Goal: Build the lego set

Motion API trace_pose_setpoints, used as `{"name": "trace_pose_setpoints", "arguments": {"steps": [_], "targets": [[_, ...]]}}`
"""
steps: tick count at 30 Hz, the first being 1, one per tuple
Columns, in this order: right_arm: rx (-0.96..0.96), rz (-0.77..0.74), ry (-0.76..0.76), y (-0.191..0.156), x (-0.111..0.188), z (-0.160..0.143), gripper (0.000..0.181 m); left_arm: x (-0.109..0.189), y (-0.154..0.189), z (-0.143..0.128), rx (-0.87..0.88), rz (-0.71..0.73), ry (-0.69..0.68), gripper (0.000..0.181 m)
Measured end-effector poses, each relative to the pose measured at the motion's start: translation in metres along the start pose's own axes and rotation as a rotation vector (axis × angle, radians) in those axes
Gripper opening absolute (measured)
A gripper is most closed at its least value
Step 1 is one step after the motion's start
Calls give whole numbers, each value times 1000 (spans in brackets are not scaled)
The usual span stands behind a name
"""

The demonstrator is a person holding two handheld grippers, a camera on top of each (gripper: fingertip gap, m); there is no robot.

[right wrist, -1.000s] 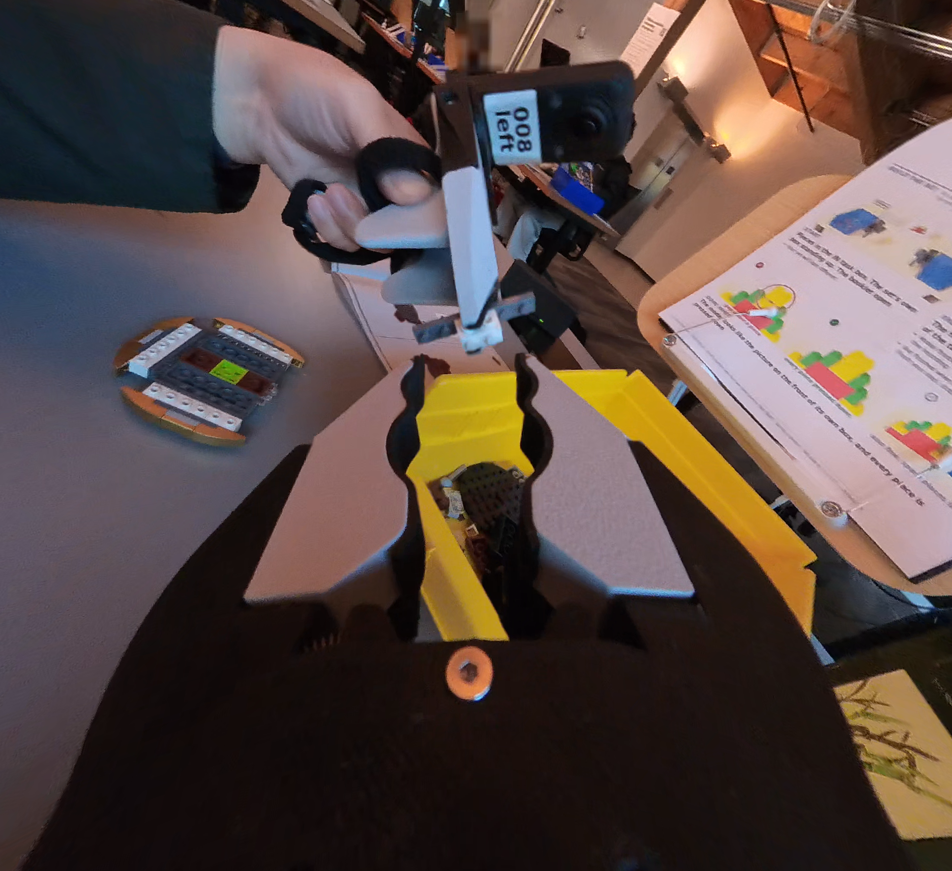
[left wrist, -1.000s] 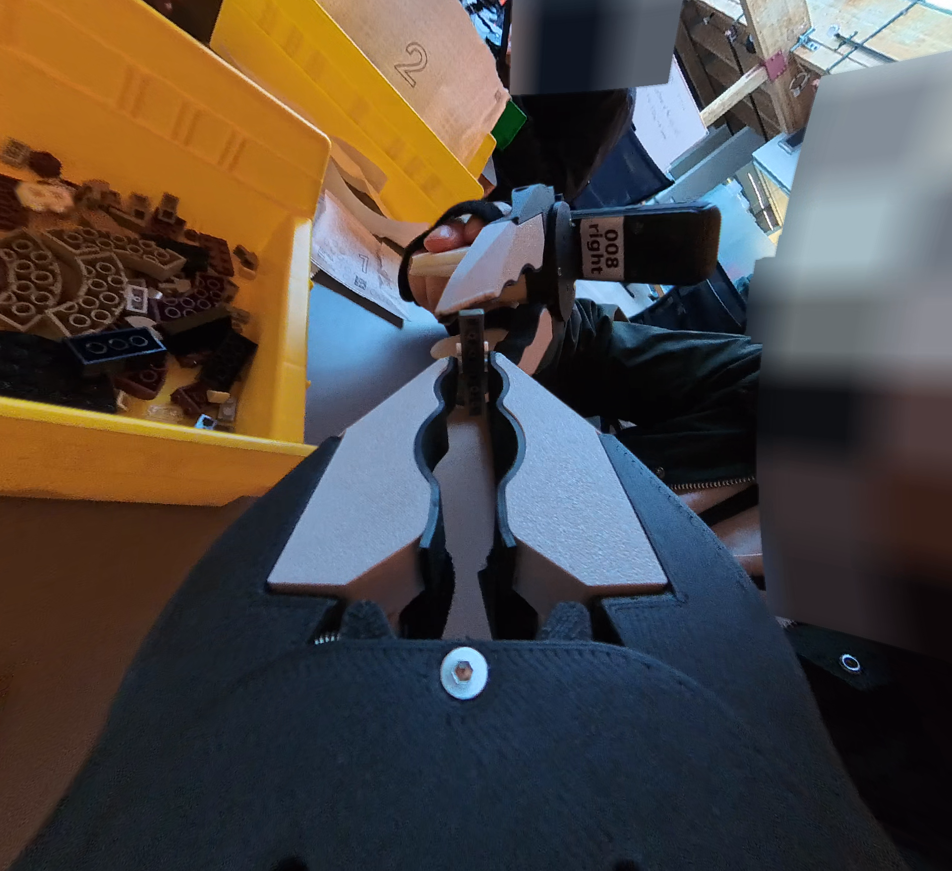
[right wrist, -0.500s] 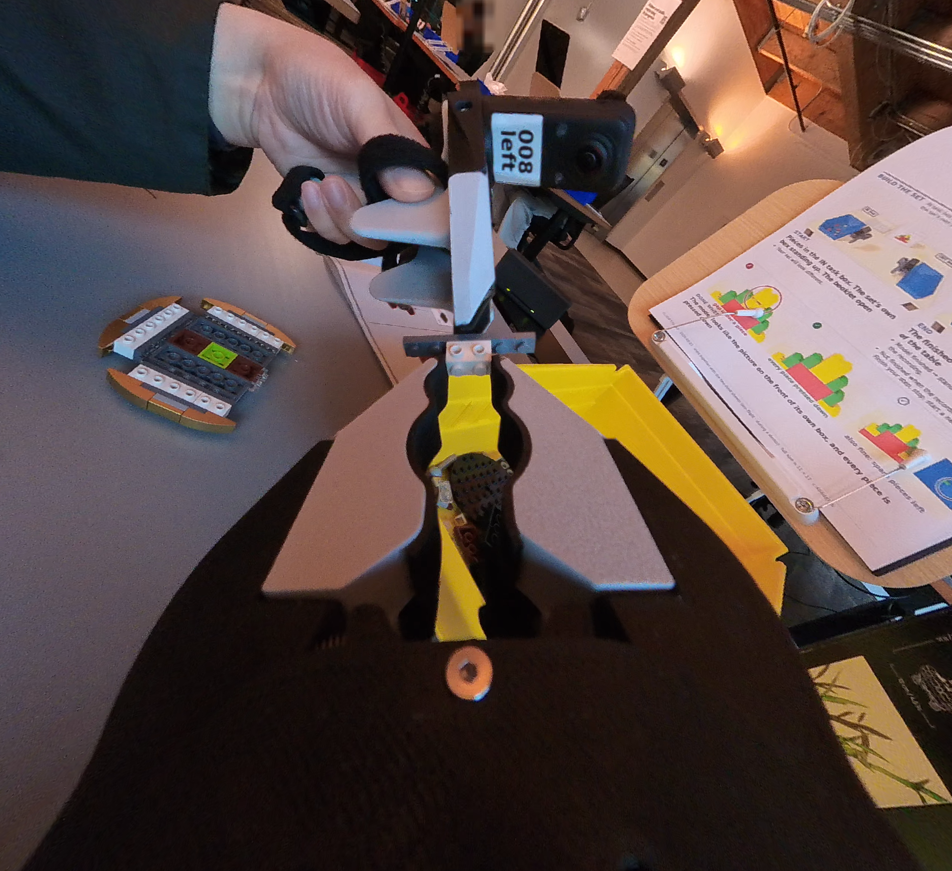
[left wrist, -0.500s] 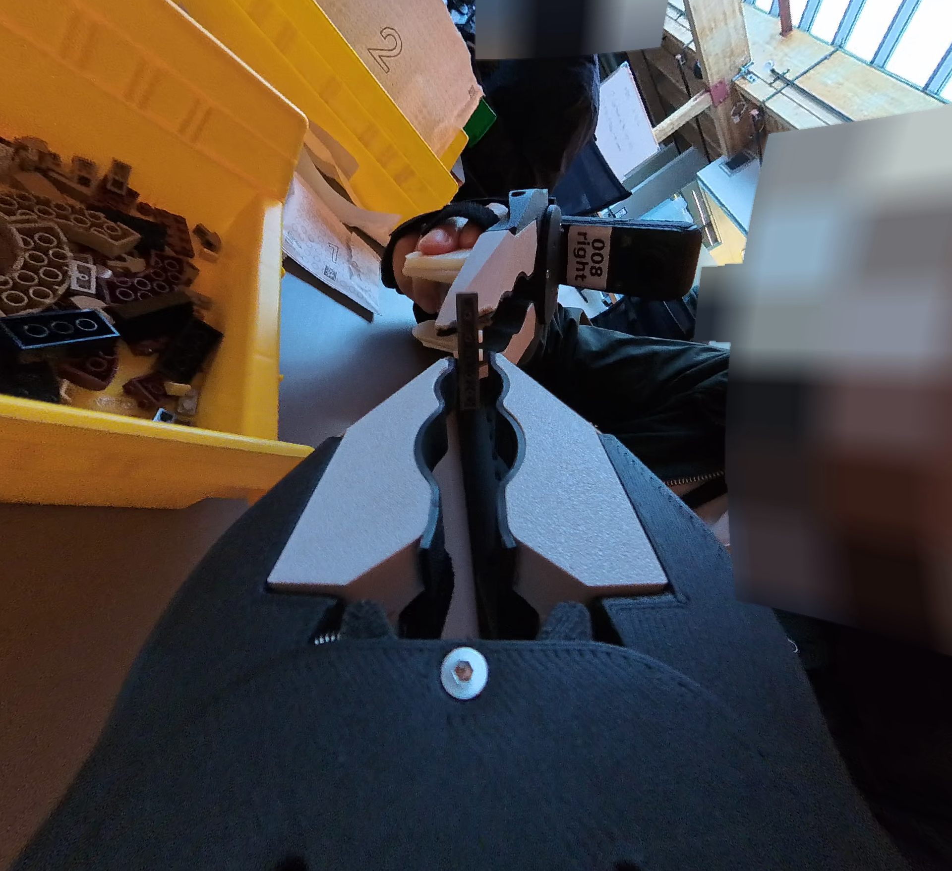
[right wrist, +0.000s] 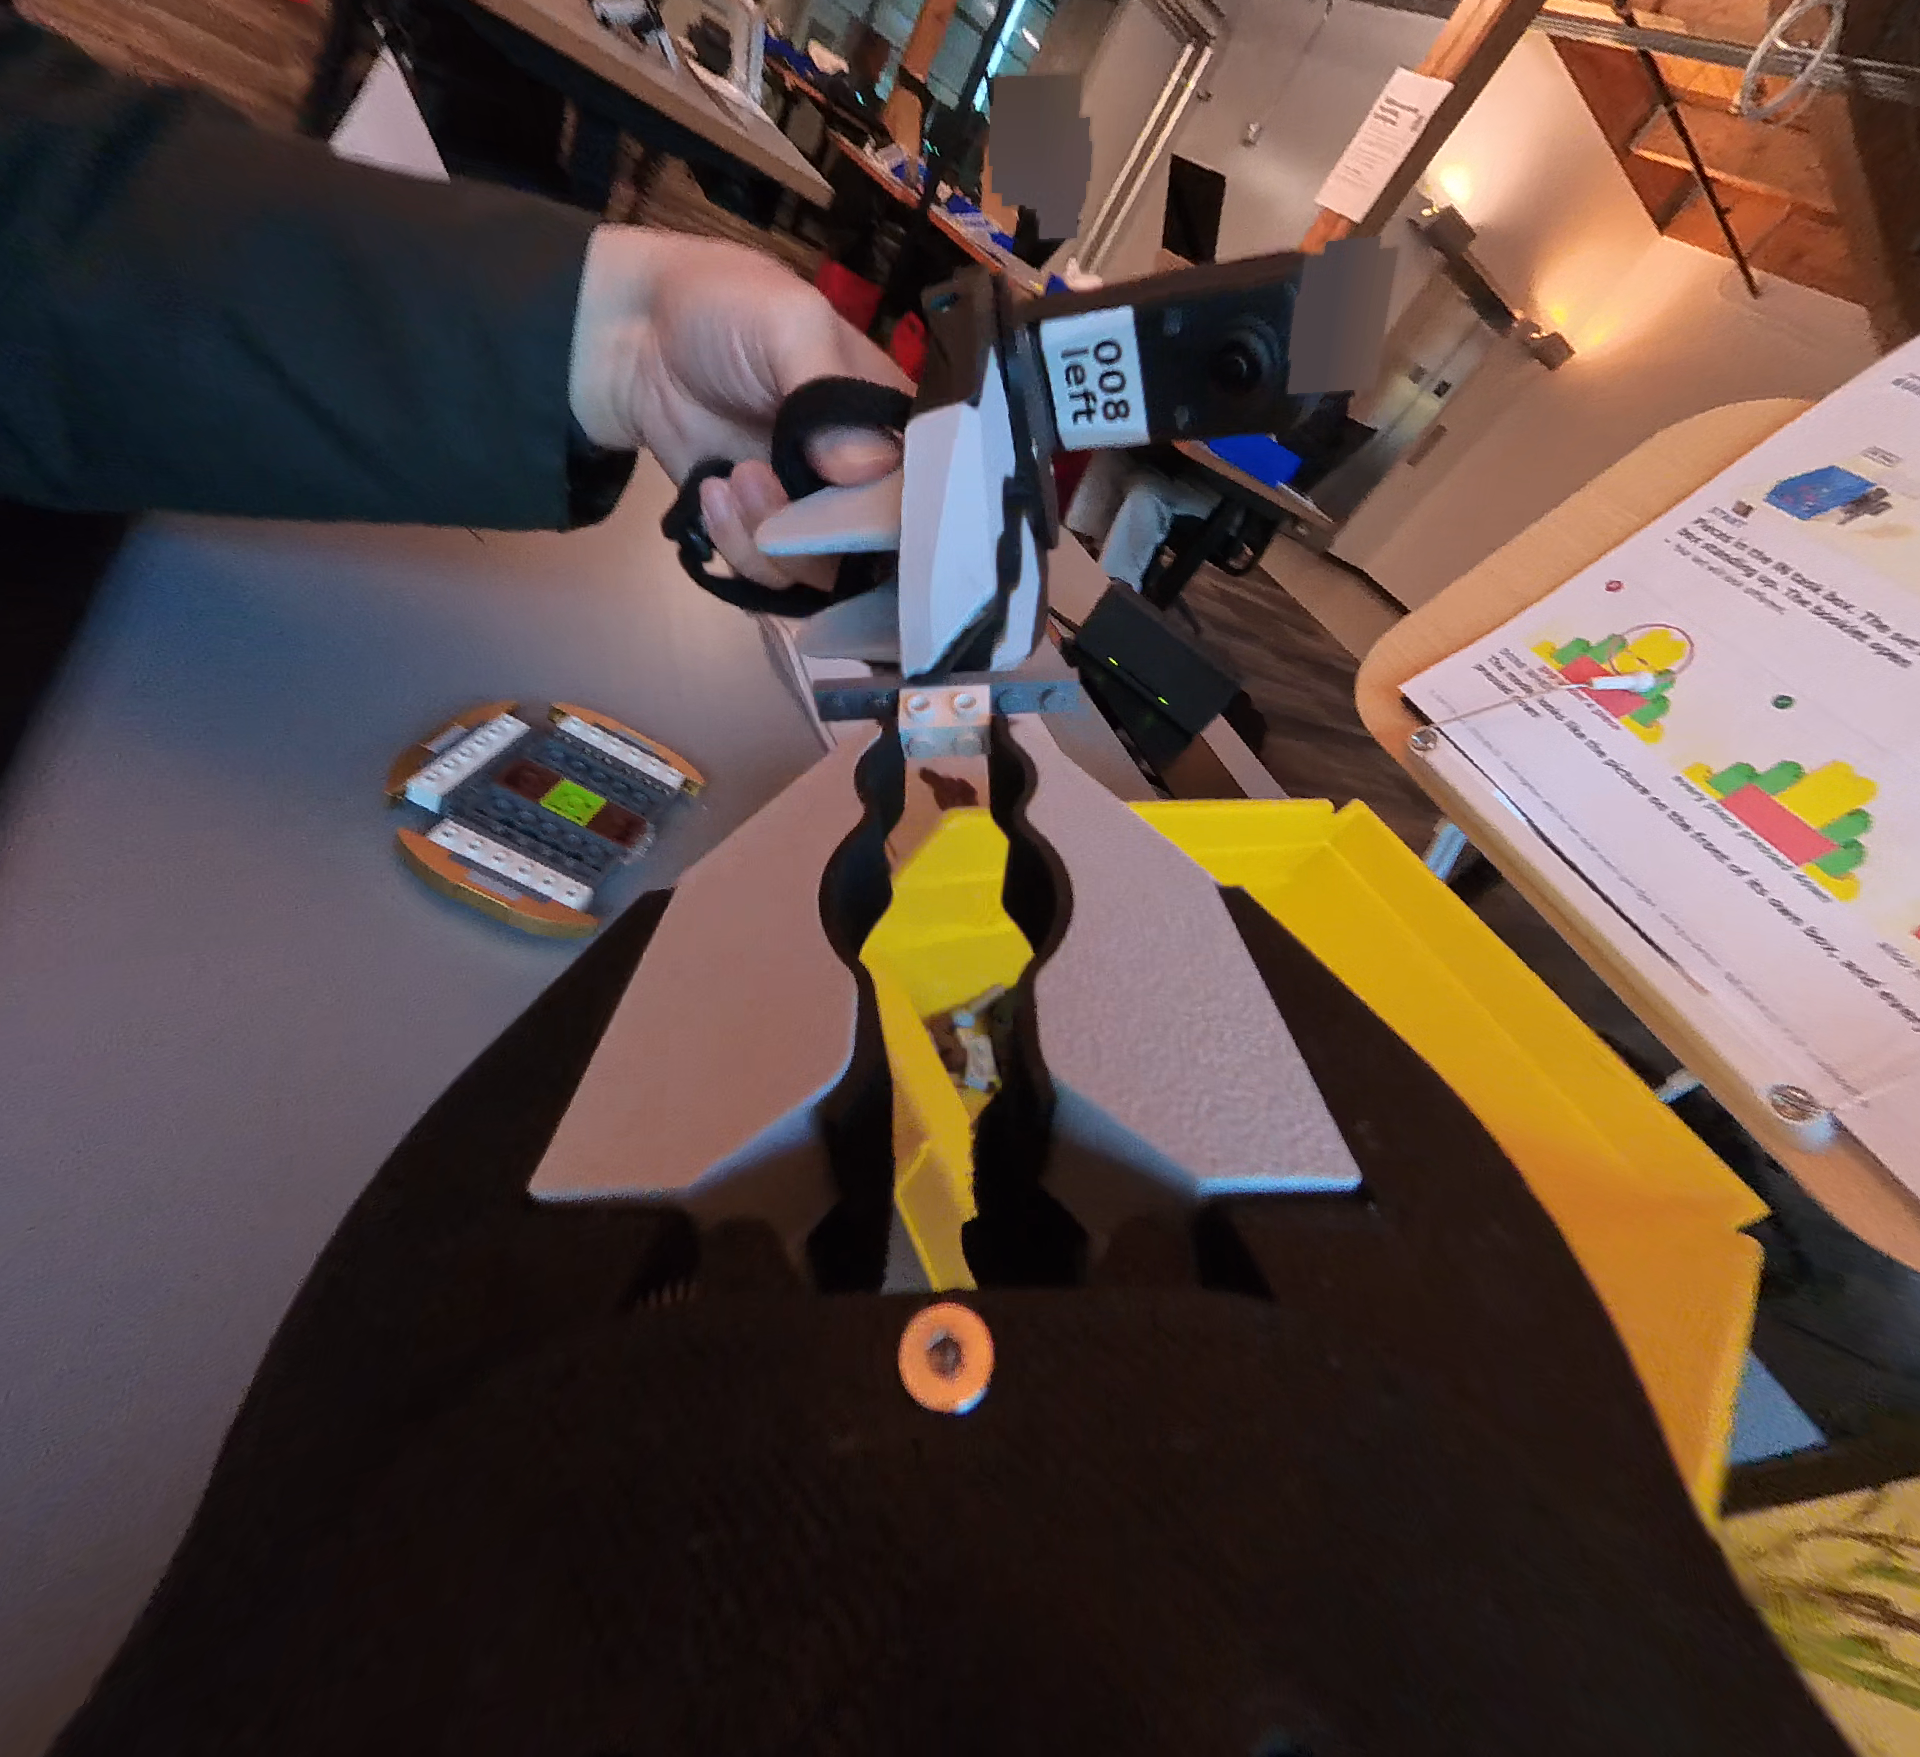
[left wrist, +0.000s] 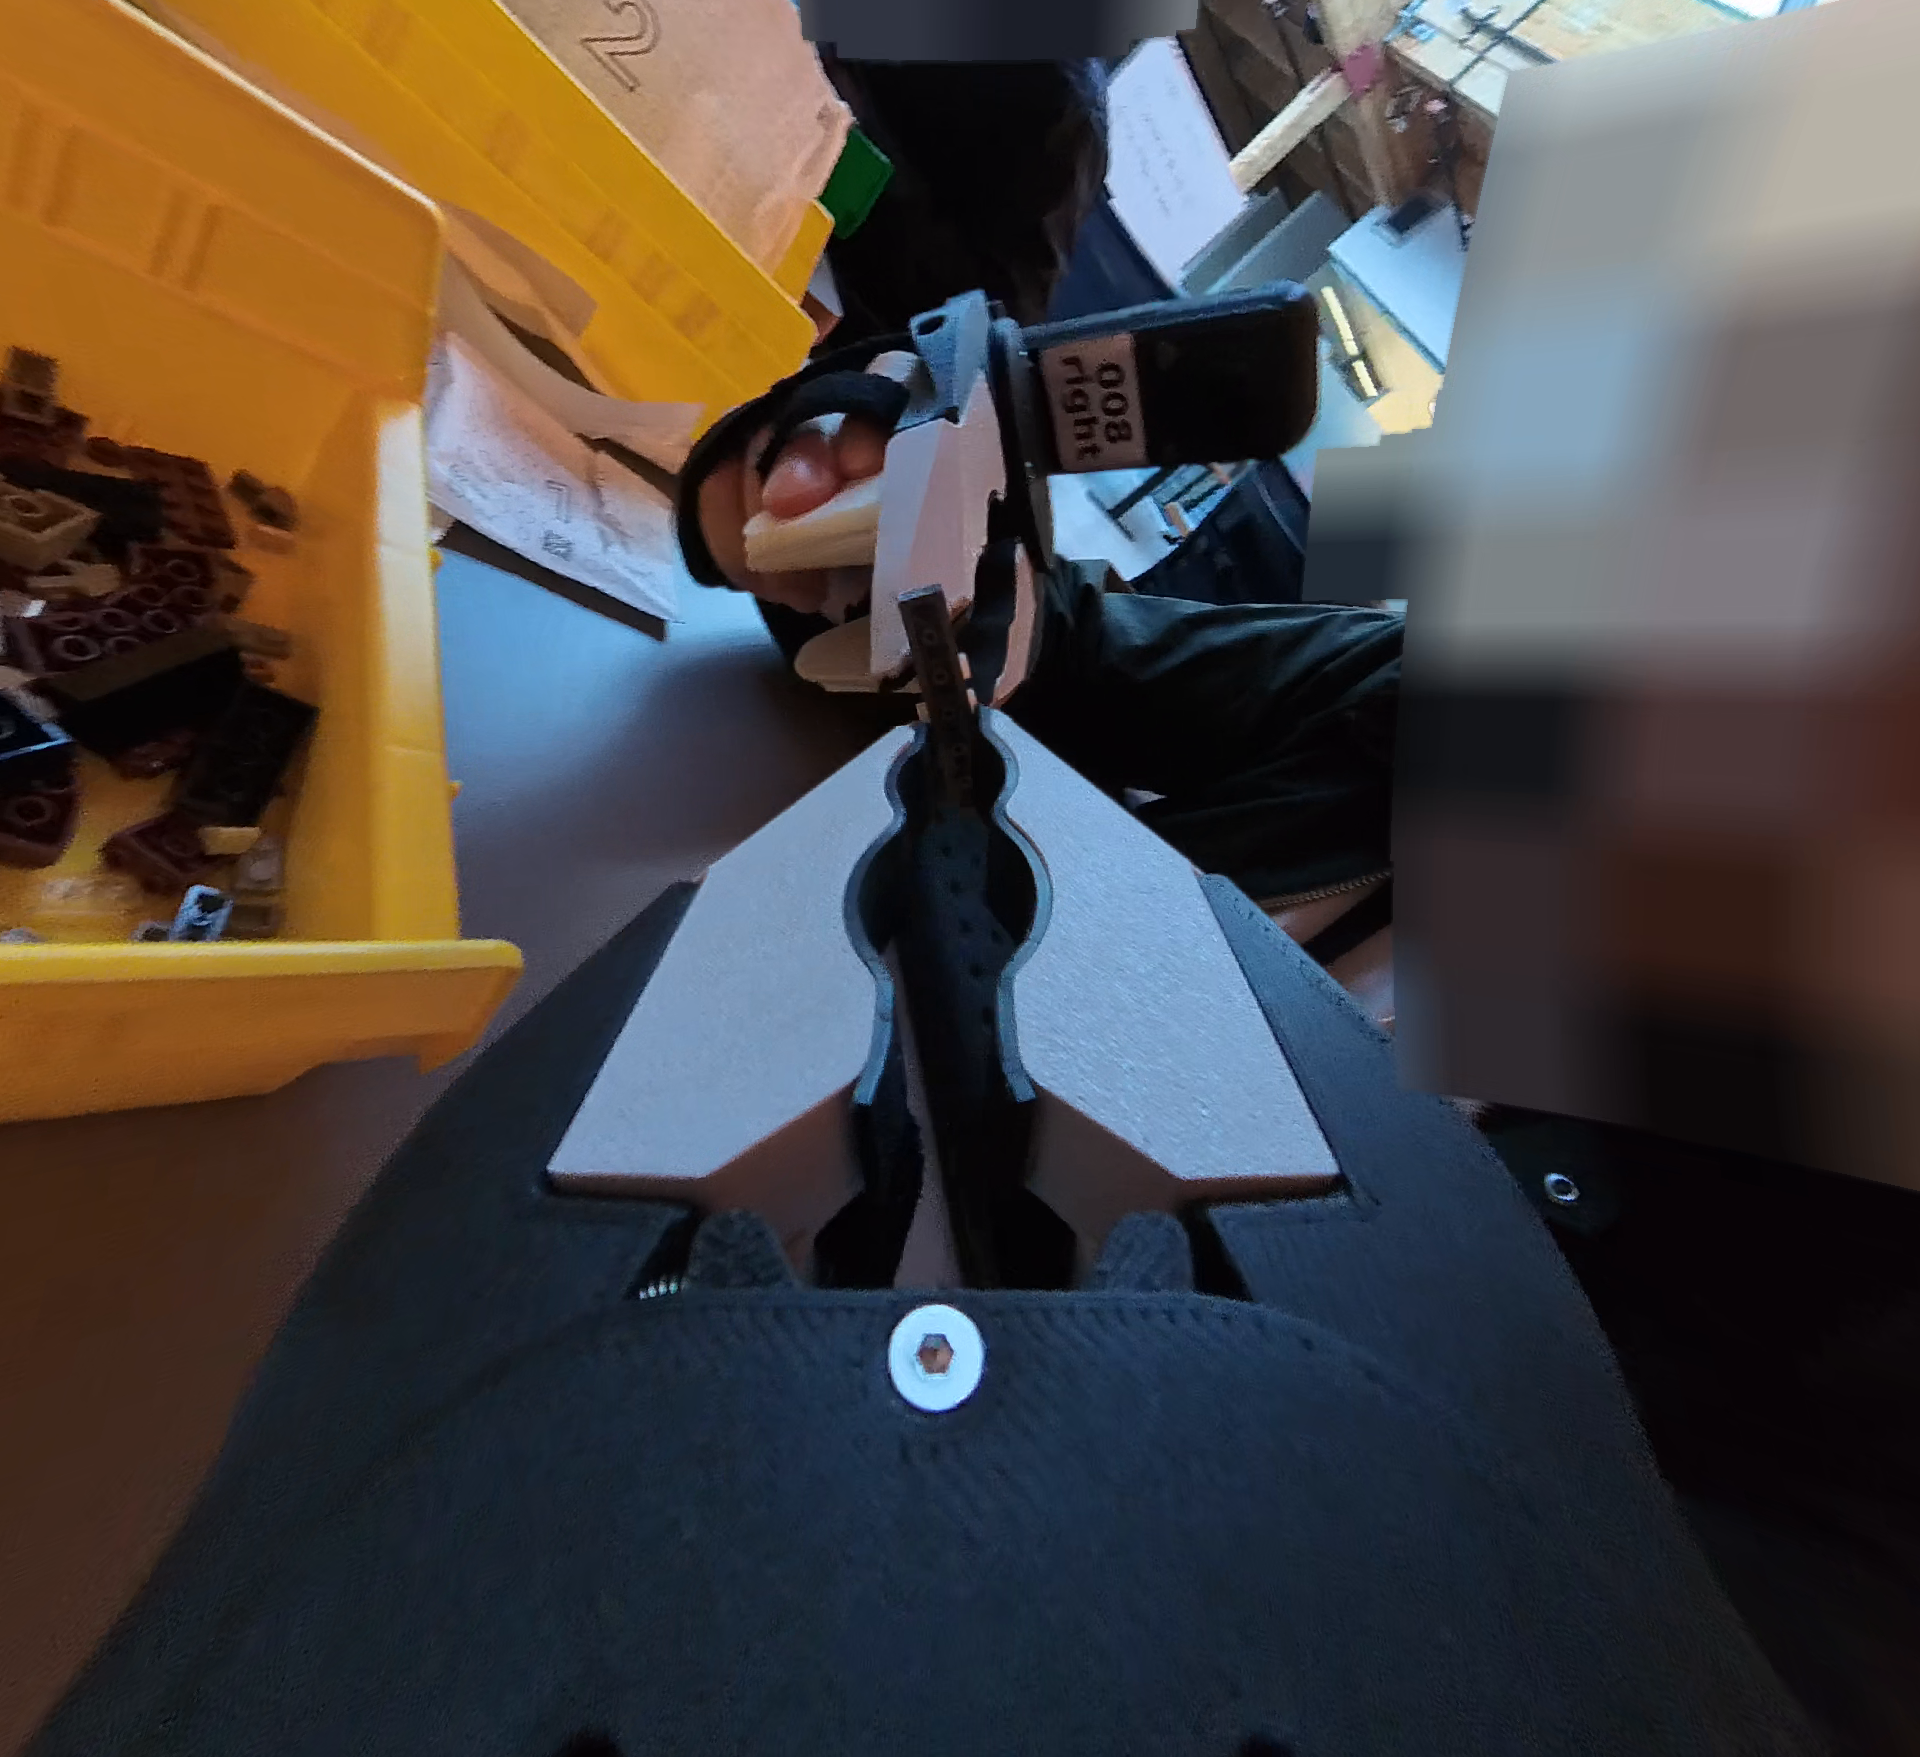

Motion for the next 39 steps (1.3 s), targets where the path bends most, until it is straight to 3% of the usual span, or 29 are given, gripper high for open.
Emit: {"name": "trace_pose_setpoints", "arguments": {"steps": [8,12,14,19,30,39], "targets": [[-155,134,102,-3,7,13,13,-5,12,5,14,-137,61,5],[-50,24,28,2,3,4,13,0,-2,2,42,-26,46,5],[11,-35,-17,4,-1,-2,14,0,-9,1,51,31,39,16],[45,-74,-92,5,-7,-13,13,-2,-14,-7,-6,122,-64,9],[-213,210,43,-6,4,6,13,-10,12,-2,-1,-105,-27,9],[-326,341,124,-11,11,16,13,-12,25,1,-9,-209,-7,7]]}}
Point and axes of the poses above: each gripper's, where its closed fingertips meet, x back along the fingers, z out of its top, y = z × x across the jaws, the point moved 5 cm from there along x, back along the fingers, and after that the axes turned 15 degrees about -x, right-handed, at the moved point
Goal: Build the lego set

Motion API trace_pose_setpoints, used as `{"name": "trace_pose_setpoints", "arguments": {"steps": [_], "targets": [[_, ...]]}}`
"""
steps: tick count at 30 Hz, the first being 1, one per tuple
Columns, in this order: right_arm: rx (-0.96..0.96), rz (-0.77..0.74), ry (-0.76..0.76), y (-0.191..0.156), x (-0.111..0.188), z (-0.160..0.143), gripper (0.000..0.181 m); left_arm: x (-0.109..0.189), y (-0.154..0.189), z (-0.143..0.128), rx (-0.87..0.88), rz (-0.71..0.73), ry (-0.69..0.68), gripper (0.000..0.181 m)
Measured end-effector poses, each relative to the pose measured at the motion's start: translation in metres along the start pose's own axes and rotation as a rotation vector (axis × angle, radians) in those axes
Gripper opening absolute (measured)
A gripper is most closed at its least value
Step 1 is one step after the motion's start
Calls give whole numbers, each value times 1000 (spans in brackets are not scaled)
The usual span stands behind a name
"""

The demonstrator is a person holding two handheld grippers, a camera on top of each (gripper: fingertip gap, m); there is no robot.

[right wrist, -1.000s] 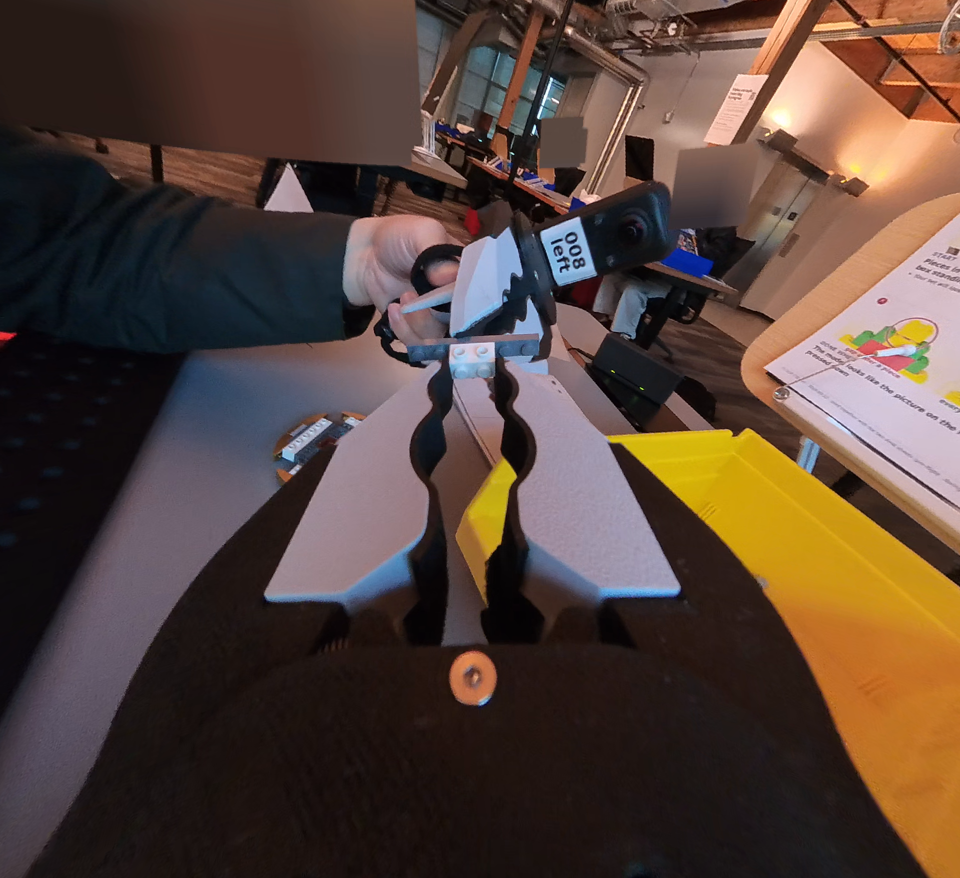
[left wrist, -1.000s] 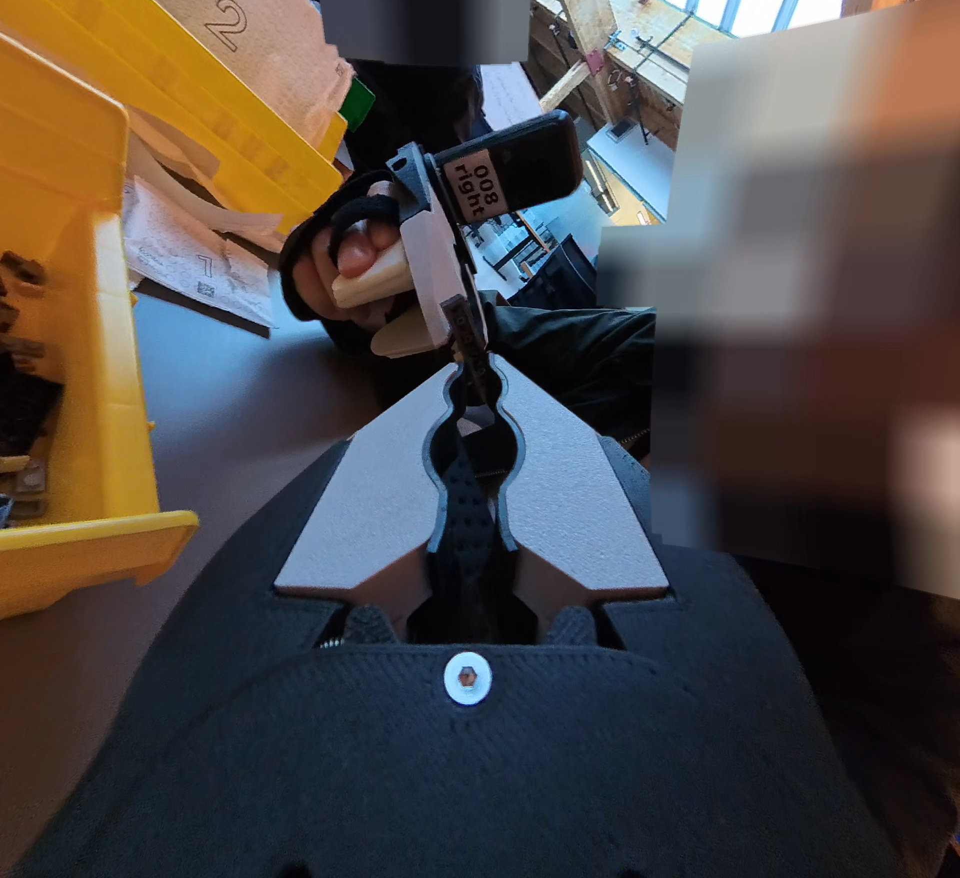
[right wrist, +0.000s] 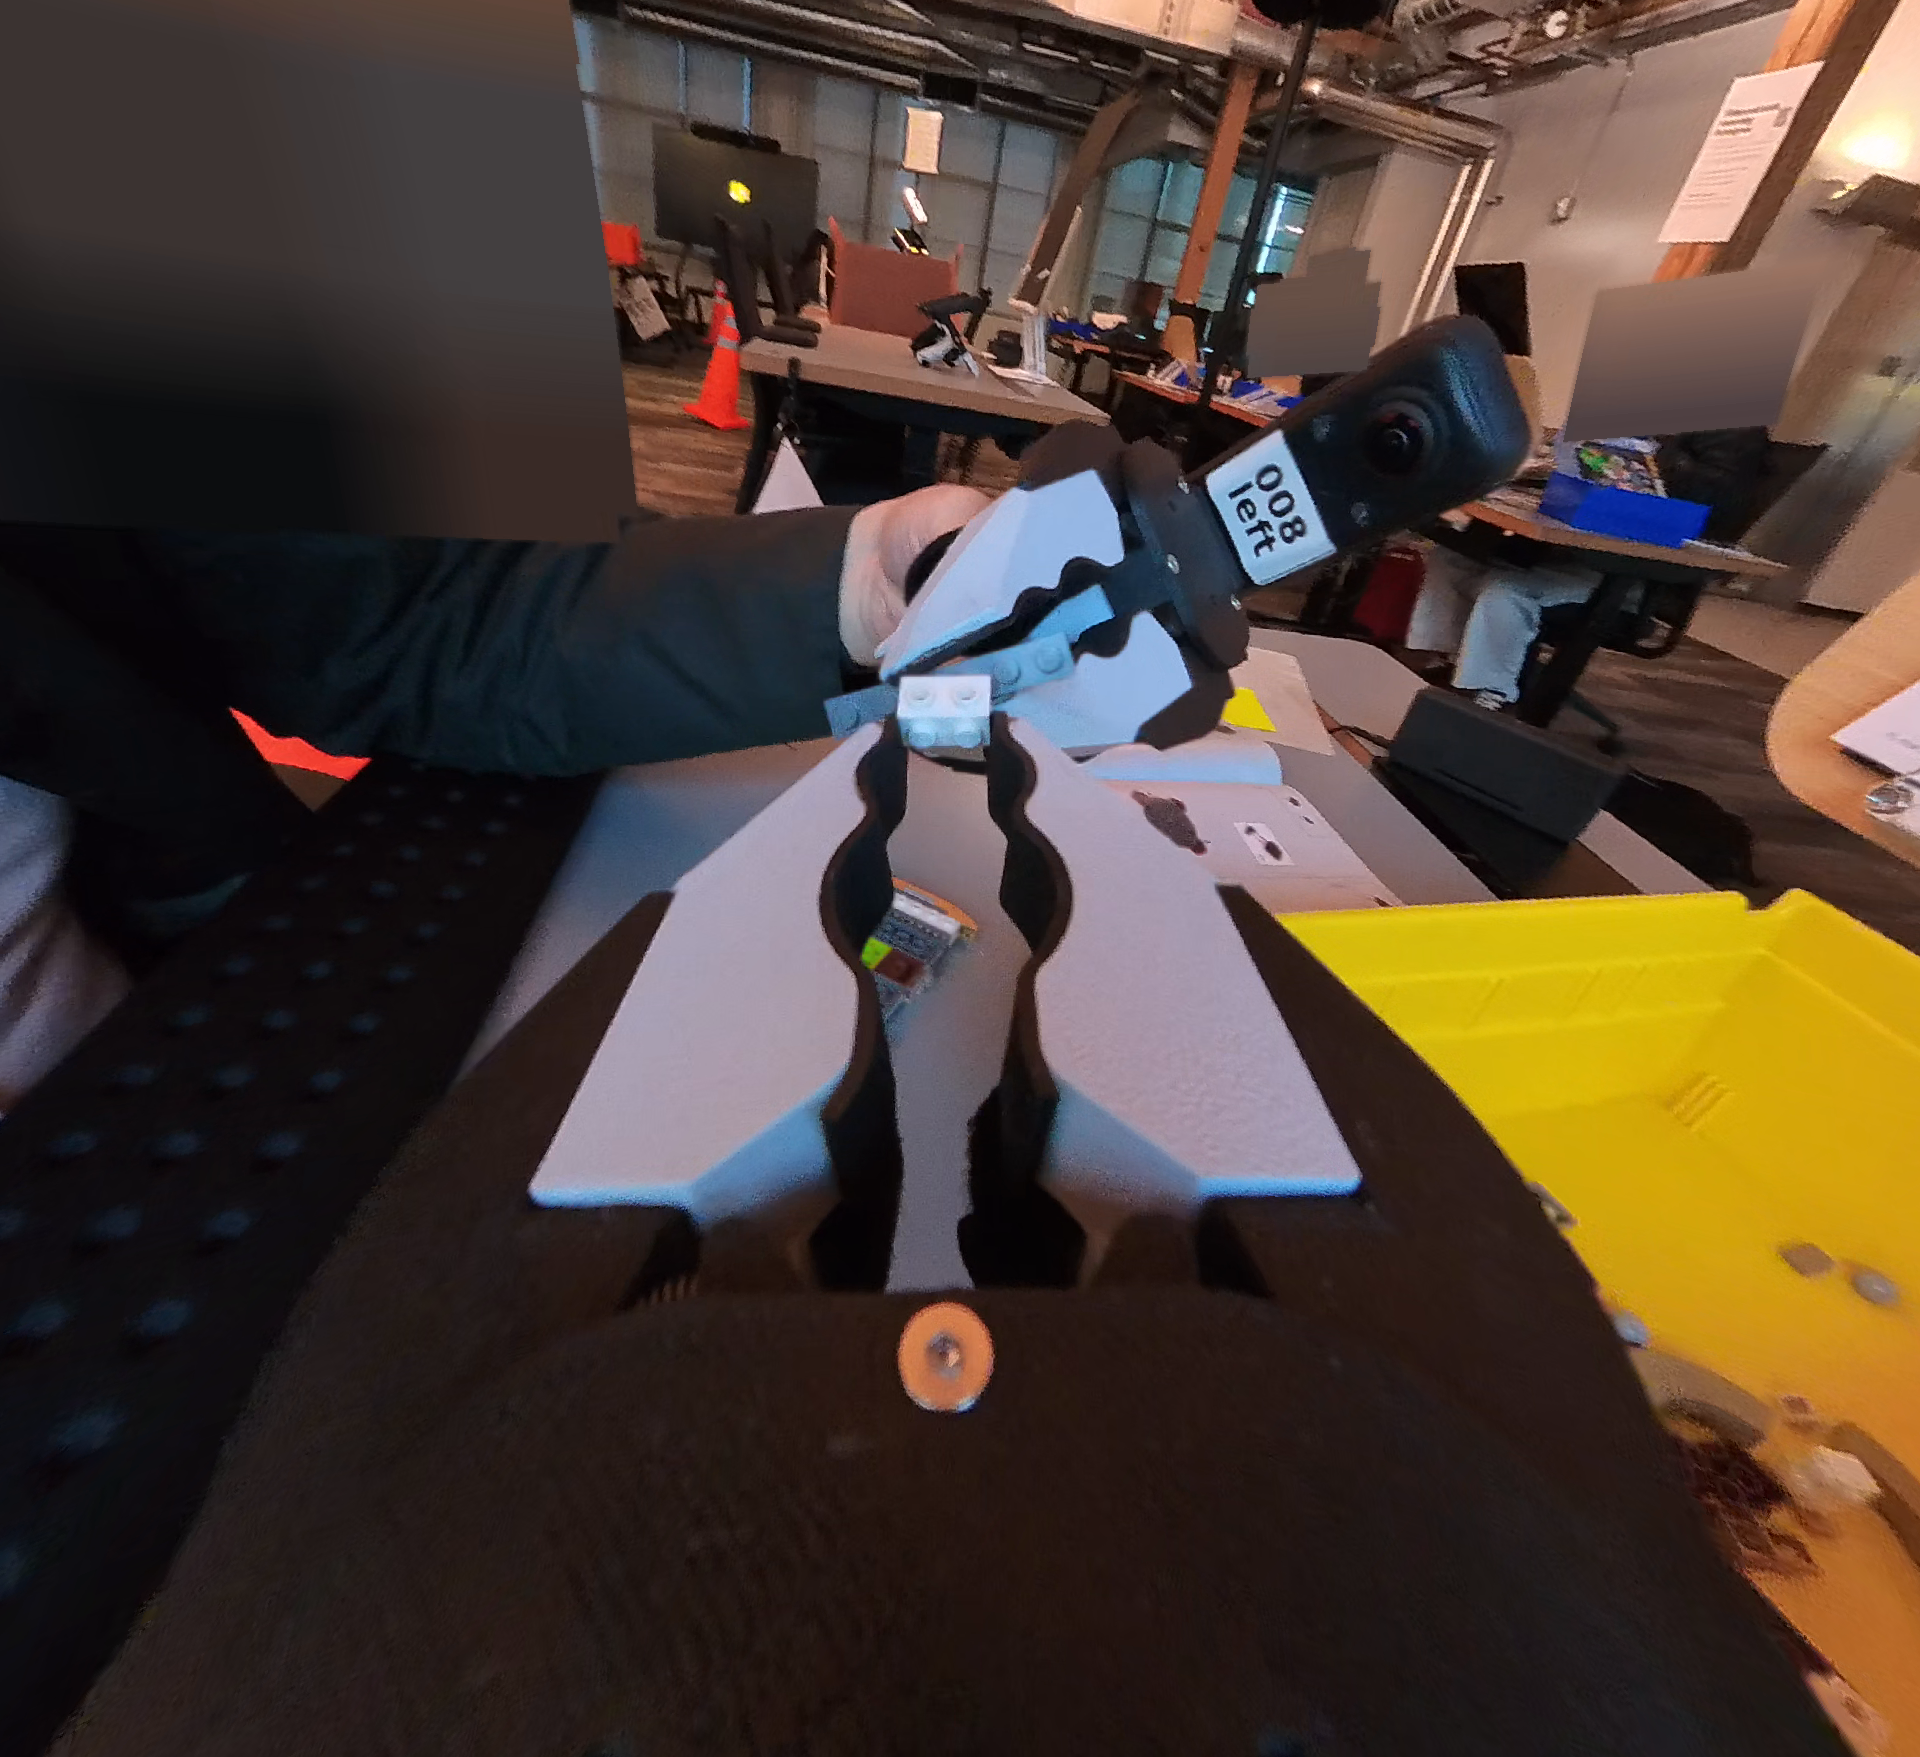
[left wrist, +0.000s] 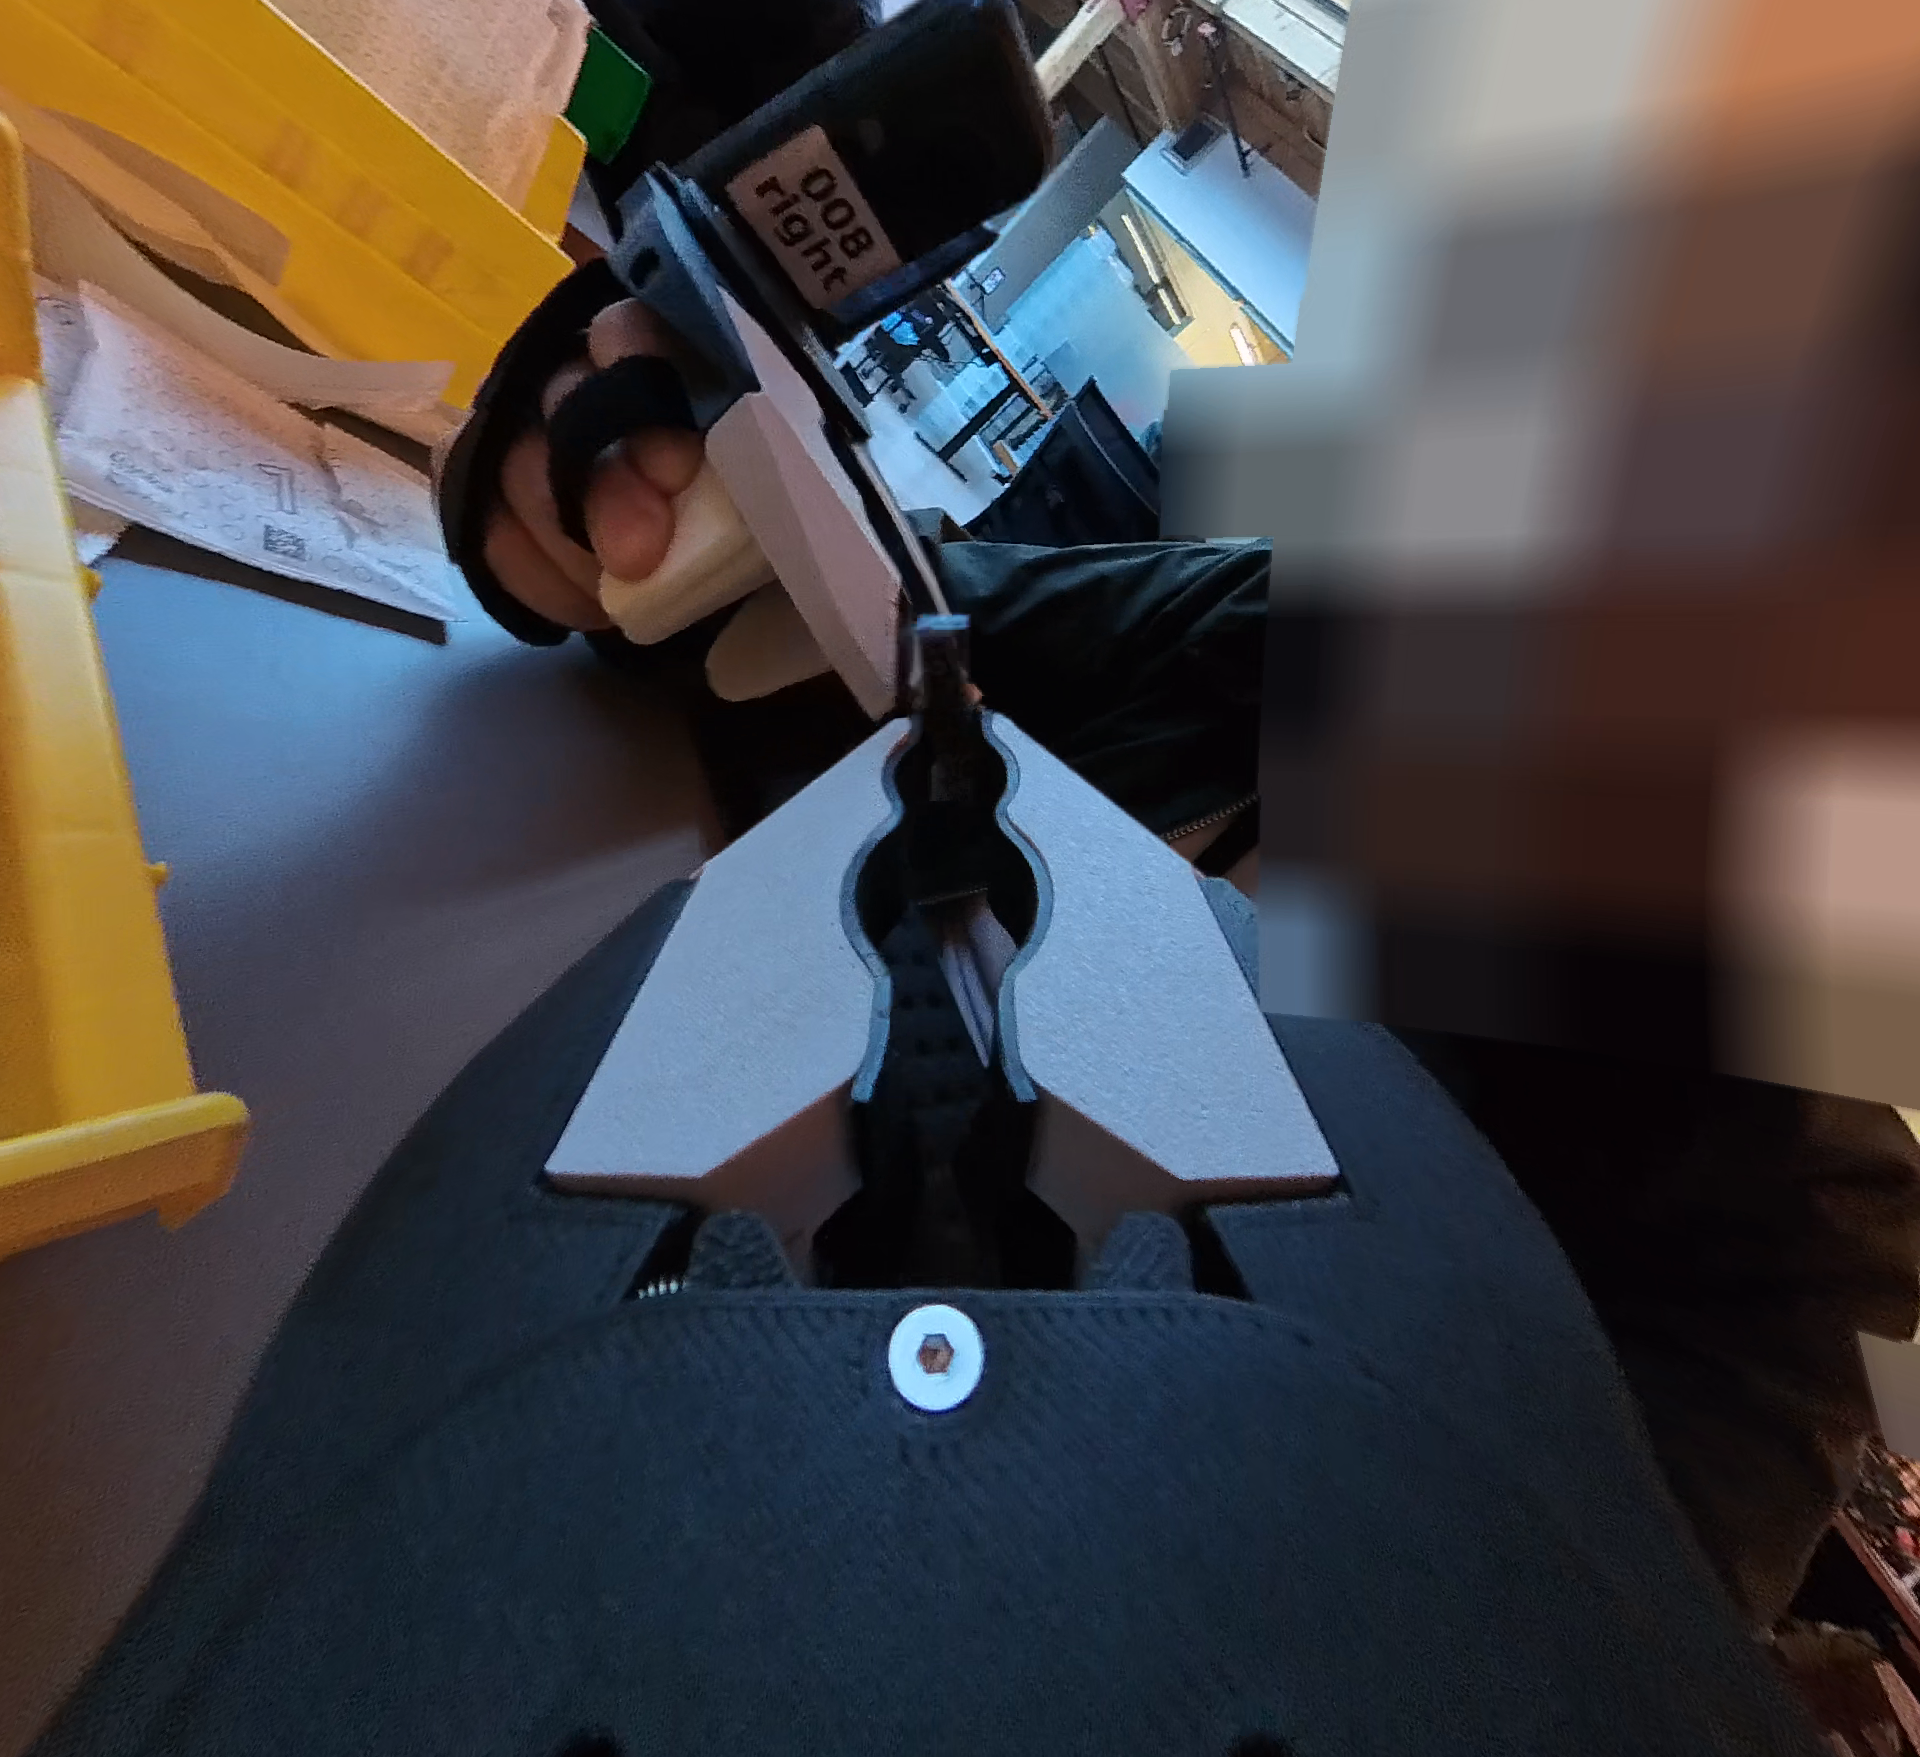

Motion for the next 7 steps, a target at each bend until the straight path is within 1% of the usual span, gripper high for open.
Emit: {"name": "trace_pose_setpoints", "arguments": {"steps": [3,5,7], "targets": [[-39,38,50,1,7,6,13,4,6,1,-21,-24,2,7],[-74,57,100,3,14,13,13,6,4,2,-16,0,7,6],[-55,44,109,4,16,14,13,9,0,2,9,16,19,6]]}}
Point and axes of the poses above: each gripper's, where its closed fingertips meet, x back along the fingers, z out of its top, y = z × x across the jaws, the point moved 5 cm from there along x, back along the fingers, and after that the axes turned 15 degrees about -x, right-handed, at the moved point
